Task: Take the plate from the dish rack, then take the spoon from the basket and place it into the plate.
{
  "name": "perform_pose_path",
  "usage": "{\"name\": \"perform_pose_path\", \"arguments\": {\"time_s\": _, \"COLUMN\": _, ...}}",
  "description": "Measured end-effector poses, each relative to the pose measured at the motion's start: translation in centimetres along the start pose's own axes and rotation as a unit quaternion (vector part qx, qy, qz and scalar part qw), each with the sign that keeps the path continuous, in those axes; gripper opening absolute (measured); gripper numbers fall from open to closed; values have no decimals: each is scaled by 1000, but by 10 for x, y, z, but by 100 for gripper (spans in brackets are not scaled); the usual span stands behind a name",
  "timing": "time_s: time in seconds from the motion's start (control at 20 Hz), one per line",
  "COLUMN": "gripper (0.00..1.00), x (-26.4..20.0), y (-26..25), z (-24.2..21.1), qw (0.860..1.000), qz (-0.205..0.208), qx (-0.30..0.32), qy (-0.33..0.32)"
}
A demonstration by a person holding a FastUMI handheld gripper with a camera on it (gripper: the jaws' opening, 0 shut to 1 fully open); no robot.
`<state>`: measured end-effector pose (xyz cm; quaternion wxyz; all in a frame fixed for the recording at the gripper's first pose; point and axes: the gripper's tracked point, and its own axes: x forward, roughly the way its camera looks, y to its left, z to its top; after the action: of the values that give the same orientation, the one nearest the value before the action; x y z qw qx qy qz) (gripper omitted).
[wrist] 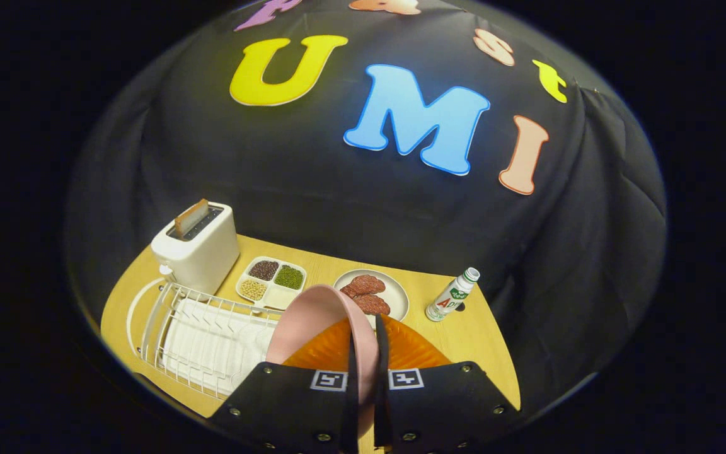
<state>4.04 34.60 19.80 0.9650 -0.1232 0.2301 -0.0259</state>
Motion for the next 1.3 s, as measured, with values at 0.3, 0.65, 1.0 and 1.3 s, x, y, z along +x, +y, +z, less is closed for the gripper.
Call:
{"name": "perform_pose_path", "arguments": {"time_s": 0.3, "gripper": 9, "x": -50, "y": -53, "z": -38, "qw": 993, "qz": 68, "qx": 93, "qy": -1}}
{"name": "perform_pose_path", "arguments": {"time_s": 0.65, "gripper": 9, "x": -80, "y": -82, "z": -107, "qw": 981, "qz": 137, "qx": 136, "qy": -16}}
{"name": "perform_pose_path", "arguments": {"time_s": 1.0, "gripper": 9, "x": -71, "y": -77, "z": -212, "qw": 967, "qz": 186, "qx": 173, "qy": 22}}
{"name": "perform_pose_path", "arguments": {"time_s": 1.3, "gripper": 9, "x": -41, "y": -56, "z": -264, "qw": 950, "qz": 227, "qx": 208, "qy": 50}}
